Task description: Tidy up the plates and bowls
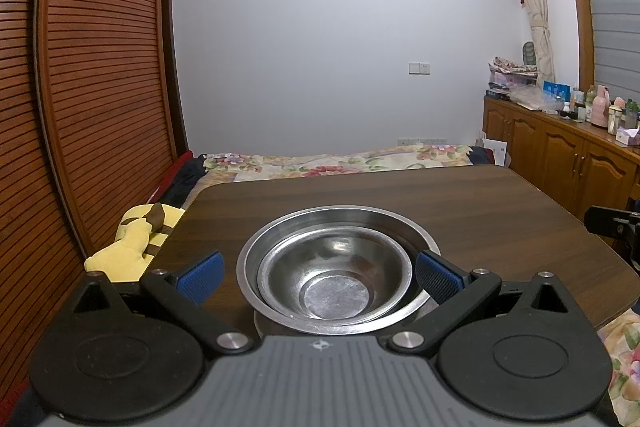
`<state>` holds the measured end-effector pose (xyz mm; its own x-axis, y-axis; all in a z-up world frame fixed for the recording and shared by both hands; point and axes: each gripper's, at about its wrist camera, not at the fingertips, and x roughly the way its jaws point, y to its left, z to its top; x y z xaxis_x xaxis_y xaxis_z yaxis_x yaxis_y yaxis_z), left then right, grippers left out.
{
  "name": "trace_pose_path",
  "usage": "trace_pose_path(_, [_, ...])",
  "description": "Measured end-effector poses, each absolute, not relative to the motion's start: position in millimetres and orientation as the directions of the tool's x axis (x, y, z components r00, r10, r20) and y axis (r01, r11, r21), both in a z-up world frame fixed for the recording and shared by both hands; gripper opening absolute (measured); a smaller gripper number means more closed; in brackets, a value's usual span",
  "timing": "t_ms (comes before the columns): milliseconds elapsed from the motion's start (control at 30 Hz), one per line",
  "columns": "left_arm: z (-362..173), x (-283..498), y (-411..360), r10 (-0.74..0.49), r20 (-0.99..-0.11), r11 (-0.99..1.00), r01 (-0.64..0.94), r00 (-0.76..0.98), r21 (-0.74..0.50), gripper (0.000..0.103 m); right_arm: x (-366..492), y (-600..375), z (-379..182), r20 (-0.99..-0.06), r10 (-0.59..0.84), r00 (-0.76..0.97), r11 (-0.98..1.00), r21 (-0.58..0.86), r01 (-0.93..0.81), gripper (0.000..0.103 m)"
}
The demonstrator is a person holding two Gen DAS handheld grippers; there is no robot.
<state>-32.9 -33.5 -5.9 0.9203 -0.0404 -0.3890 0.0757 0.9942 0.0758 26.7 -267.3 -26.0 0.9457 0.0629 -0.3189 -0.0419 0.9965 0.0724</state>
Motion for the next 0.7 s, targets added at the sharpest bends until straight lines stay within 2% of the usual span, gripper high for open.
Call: trace_pose_path(700, [-5.6,-33.2,-34.1,-0.039,-0.389,0.994,0.074,0.92,0.075,0.103,26.5,-264.0,-28.8,-0.317,0.066,0.946,0.997,0.064,-0.048,0.103])
